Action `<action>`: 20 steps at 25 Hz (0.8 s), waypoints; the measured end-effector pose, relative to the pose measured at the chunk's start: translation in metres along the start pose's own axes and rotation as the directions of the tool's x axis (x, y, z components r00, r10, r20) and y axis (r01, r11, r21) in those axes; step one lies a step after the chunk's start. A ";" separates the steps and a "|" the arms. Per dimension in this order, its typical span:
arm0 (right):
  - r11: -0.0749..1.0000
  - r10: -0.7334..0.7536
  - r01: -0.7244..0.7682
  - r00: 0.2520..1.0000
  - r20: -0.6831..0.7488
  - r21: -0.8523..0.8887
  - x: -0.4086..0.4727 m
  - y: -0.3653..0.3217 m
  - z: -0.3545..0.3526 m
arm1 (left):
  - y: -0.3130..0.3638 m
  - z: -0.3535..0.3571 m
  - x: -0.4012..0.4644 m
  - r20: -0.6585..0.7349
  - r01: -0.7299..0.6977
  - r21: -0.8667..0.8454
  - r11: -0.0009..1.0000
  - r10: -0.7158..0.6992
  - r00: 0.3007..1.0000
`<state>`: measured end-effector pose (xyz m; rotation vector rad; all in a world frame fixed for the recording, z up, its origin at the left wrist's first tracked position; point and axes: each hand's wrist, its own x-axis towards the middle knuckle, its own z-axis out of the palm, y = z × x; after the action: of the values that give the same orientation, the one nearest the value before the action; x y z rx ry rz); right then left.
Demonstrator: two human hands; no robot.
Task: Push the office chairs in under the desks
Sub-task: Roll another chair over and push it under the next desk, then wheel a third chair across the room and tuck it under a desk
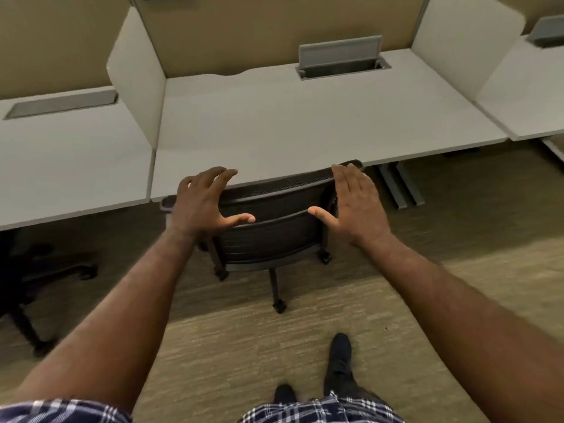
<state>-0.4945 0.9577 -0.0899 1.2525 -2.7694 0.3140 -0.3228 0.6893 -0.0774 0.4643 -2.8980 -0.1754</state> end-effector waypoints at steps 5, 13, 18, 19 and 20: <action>0.979 0.186 -0.188 0.982 -0.042 -0.073 -0.086 0.014 -0.008 | 0.070 0.022 0.010 0.024 -0.211 -0.094 0.973 0.214 0.977; 0.807 0.559 -0.574 0.819 -0.133 -0.143 -0.245 0.085 -0.039 | 0.227 0.050 0.003 -0.003 -0.521 -0.179 0.835 0.529 0.849; 0.665 0.709 -0.733 0.680 -0.187 -0.144 -0.360 0.111 -0.058 | 0.330 0.064 -0.027 0.039 -0.667 -0.181 0.722 0.683 0.729; 0.640 0.734 -0.757 0.653 -0.188 -0.131 -0.384 0.113 -0.059 | 0.348 0.066 -0.037 0.039 -0.689 -0.187 0.700 0.706 0.707; 0.613 0.758 -0.781 0.624 -0.190 -0.117 -0.409 0.115 -0.061 | 0.367 0.068 -0.048 0.038 -0.708 -0.193 0.679 0.726 0.687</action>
<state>-0.3110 1.3445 -0.1139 -0.0960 -2.9595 0.1488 -0.4014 1.0568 -0.0976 -0.7573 -2.8809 -0.3120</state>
